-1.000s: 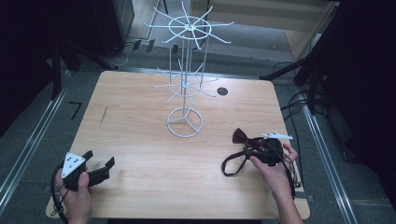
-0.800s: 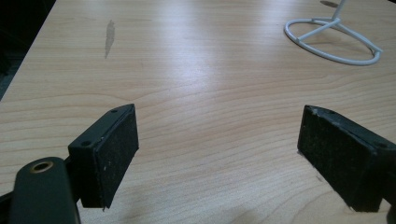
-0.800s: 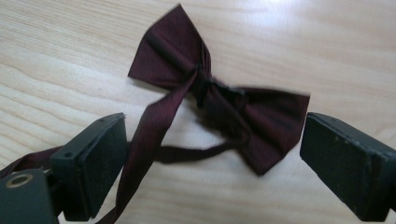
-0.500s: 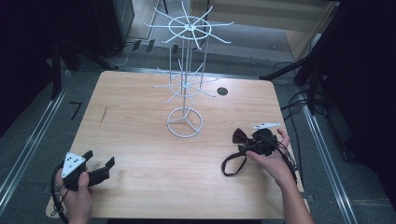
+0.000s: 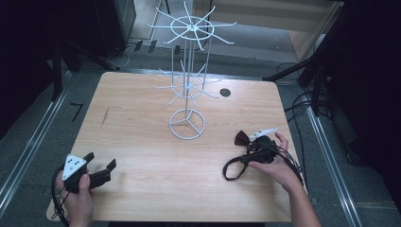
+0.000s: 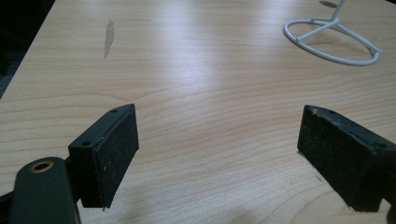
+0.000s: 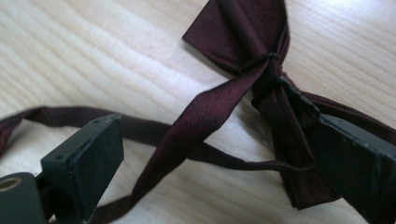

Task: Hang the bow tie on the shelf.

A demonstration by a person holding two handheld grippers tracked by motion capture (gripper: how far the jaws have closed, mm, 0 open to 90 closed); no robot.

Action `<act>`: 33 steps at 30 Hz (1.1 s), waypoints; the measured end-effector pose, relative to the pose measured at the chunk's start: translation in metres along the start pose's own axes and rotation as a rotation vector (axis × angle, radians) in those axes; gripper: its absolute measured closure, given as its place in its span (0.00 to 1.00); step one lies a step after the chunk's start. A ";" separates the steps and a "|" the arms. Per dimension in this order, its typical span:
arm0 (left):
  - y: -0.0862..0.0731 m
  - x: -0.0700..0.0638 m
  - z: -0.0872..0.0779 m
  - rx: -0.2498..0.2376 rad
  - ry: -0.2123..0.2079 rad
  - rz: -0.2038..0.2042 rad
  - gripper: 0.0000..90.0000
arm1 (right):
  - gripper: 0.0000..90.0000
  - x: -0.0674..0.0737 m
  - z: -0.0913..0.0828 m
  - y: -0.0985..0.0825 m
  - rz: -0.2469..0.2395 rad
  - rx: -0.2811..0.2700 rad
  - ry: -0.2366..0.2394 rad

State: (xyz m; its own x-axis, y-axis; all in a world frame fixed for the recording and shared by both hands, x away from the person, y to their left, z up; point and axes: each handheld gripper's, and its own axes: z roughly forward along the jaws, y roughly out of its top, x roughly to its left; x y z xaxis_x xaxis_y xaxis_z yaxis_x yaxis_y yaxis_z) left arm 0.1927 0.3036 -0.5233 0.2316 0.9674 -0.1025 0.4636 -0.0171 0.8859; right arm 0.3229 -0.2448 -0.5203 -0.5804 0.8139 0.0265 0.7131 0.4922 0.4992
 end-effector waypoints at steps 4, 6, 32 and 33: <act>0.000 0.000 0.000 0.000 0.000 0.000 0.15 | 0.05 0.003 0.000 -0.002 -0.023 0.012 -0.003; 0.000 0.000 0.000 0.000 0.001 0.001 0.15 | 0.09 0.005 0.002 -0.004 -0.046 0.034 -0.014; 0.000 0.001 0.000 0.001 -0.003 -0.002 0.15 | 0.99 0.021 -0.004 -0.002 -0.006 -0.016 -0.065; 0.000 0.001 0.000 0.001 -0.003 -0.002 0.15 | 0.99 0.019 -0.005 -0.005 0.030 -0.051 -0.046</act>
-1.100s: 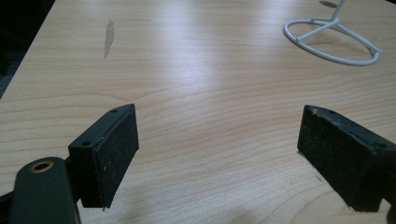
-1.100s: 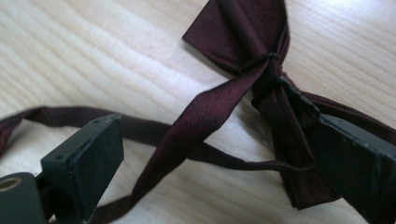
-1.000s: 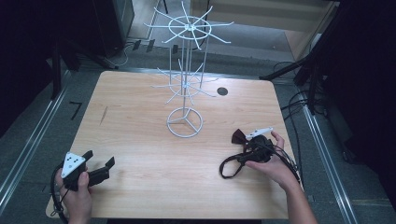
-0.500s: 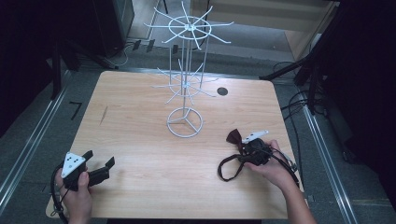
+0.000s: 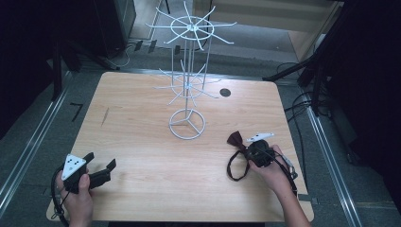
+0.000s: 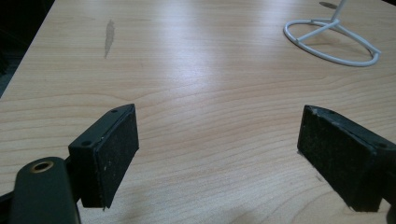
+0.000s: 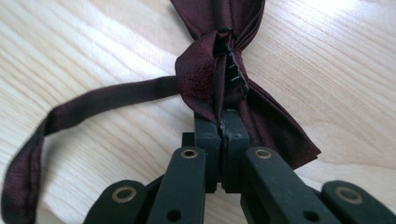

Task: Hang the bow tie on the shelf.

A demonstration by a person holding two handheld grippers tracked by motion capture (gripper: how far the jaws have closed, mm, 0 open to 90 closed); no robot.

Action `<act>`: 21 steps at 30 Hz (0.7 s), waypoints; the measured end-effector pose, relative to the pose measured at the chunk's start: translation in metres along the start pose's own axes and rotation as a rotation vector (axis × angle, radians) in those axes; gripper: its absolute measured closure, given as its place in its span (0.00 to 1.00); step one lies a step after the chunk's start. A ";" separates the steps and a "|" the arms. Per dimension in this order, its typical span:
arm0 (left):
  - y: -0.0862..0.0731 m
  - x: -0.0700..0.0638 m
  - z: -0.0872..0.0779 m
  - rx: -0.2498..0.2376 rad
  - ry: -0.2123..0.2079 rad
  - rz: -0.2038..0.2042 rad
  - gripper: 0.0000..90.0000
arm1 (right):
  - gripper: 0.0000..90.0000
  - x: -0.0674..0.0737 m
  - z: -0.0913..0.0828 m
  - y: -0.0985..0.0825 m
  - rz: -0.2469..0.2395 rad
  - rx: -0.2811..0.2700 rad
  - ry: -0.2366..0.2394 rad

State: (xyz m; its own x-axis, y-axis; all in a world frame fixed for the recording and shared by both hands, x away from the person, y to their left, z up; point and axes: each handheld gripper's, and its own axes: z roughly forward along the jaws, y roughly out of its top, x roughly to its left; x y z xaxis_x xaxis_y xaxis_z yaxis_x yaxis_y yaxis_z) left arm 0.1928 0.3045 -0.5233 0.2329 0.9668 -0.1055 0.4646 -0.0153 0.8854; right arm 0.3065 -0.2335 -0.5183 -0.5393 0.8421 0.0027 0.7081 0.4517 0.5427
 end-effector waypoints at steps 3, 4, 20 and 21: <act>0.000 0.000 0.000 0.000 0.000 0.000 0.15 | 1.00 0.000 0.000 -0.003 0.032 -0.035 0.005; 0.000 0.000 0.000 0.000 0.000 0.000 0.15 | 1.00 0.002 0.000 -0.005 0.042 -0.073 -0.001; 0.000 0.000 0.000 0.000 0.000 0.001 0.15 | 1.00 0.017 -0.035 0.013 0.157 -0.420 0.031; 0.000 0.000 0.000 0.000 0.000 0.001 0.15 | 1.00 0.017 -0.035 0.013 0.157 -0.420 0.031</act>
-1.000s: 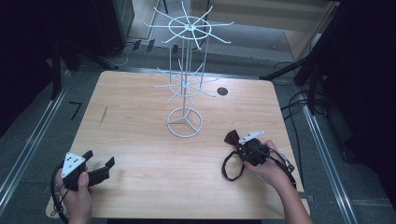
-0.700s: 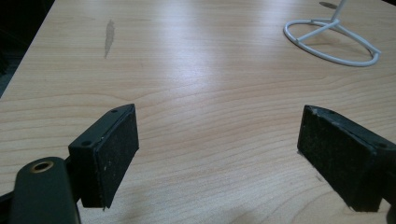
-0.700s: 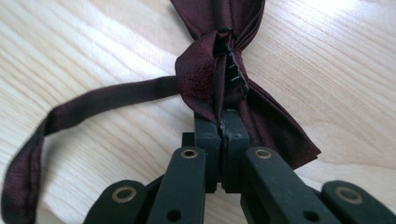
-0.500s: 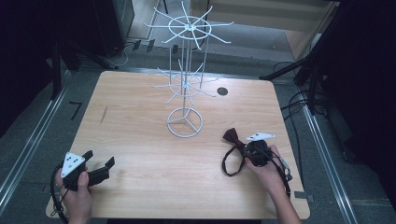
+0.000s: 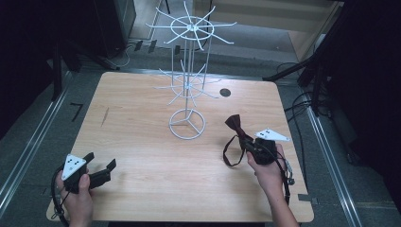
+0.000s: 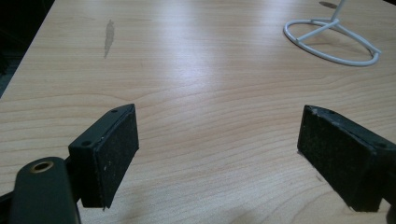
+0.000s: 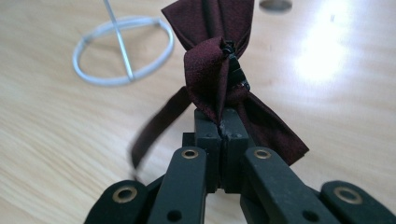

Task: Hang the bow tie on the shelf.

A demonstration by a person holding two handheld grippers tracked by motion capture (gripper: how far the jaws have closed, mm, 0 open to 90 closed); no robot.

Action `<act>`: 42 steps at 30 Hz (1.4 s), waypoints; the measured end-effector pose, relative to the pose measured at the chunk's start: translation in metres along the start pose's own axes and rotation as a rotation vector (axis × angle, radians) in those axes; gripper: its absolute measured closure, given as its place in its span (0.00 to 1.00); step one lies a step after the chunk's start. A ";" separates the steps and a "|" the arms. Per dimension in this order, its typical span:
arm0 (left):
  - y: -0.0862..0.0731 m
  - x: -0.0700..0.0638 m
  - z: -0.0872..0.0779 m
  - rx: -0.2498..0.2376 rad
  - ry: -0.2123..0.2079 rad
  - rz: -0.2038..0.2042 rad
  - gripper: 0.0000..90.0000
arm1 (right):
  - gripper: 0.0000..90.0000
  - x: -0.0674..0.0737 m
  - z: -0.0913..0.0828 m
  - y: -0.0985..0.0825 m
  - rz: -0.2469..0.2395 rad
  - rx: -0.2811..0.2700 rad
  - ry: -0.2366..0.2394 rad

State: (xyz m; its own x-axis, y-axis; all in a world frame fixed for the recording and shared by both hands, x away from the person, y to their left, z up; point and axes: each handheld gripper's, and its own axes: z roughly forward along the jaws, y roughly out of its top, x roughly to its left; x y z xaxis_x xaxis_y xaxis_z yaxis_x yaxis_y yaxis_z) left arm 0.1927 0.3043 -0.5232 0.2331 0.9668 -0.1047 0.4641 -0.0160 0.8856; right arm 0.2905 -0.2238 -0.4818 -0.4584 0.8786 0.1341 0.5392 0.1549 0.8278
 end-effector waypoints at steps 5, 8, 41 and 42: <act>0.000 0.000 0.000 0.001 0.000 0.000 0.15 | 1.00 0.010 -0.006 0.015 0.001 -0.079 0.002; 0.000 0.000 0.000 0.001 0.000 -0.001 0.15 | 1.00 0.013 -0.007 0.021 0.007 -0.110 0.007; 0.000 0.001 0.000 -0.005 -0.004 -0.015 0.15 | 1.00 0.041 -0.026 0.087 -0.020 -0.289 0.038; 0.000 0.001 0.000 -0.005 -0.004 -0.015 0.15 | 1.00 0.041 -0.026 0.087 -0.020 -0.289 0.038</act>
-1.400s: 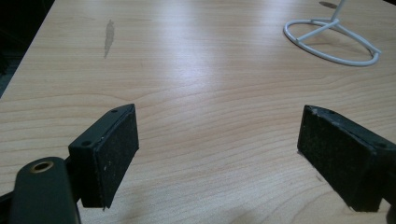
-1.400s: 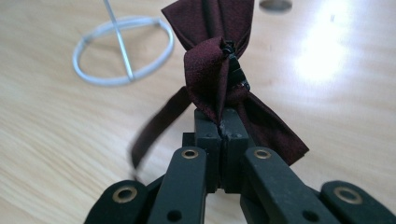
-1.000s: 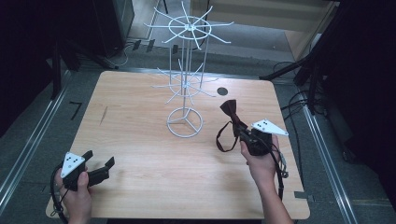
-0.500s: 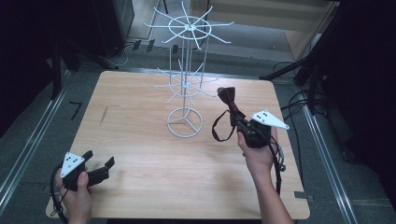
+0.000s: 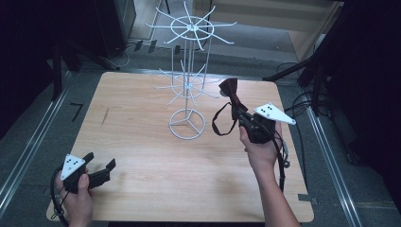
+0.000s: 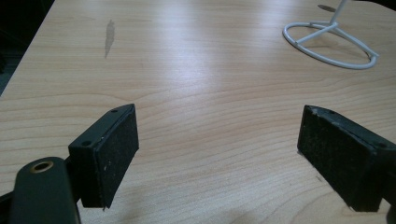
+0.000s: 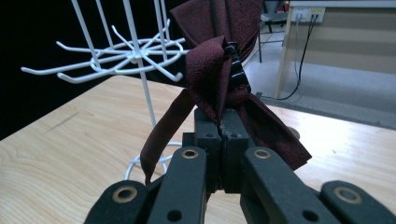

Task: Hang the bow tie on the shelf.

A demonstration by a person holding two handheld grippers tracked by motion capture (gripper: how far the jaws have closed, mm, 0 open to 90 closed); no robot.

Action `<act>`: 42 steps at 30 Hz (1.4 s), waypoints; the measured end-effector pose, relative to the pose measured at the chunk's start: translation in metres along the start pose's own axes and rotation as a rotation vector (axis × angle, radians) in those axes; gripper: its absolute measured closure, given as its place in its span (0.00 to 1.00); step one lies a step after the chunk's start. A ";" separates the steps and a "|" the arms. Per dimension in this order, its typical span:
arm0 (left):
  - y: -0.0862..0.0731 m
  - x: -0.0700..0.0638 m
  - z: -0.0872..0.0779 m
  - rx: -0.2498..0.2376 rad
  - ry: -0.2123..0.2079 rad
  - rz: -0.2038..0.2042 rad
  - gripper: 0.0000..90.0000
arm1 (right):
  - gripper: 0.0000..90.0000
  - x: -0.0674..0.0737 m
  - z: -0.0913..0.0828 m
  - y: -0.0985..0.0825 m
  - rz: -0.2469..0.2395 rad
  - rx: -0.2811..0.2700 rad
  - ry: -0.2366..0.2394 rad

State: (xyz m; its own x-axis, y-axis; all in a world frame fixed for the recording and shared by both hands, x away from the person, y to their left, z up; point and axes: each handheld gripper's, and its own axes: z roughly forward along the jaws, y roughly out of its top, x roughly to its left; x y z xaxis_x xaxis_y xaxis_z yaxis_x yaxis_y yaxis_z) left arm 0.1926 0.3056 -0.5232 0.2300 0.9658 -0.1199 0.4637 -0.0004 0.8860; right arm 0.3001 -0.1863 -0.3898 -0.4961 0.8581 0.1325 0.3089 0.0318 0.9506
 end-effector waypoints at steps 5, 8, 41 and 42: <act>0.000 0.000 0.000 0.001 0.000 0.002 0.15 | 1.00 0.003 0.002 0.008 -0.008 -0.009 0.007; 0.000 0.000 0.000 -0.002 -0.002 -0.001 0.15 | 1.00 0.003 0.006 0.011 -0.004 -0.012 0.009; 0.000 0.001 0.000 -0.005 -0.005 -0.005 0.15 | 1.00 -0.001 0.047 0.013 0.075 0.017 0.018; 0.000 0.001 0.000 -0.005 -0.005 -0.006 0.15 | 1.00 -0.001 0.048 0.011 0.081 0.017 0.019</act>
State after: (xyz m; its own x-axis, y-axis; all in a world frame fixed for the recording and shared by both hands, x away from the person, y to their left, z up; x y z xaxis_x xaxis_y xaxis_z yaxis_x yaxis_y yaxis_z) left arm 0.1927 0.3070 -0.5233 0.2318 0.9643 -0.1277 0.4604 0.0069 0.8877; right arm 0.3432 -0.1619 -0.3927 -0.4844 0.8481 0.2144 0.3623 -0.0286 0.9316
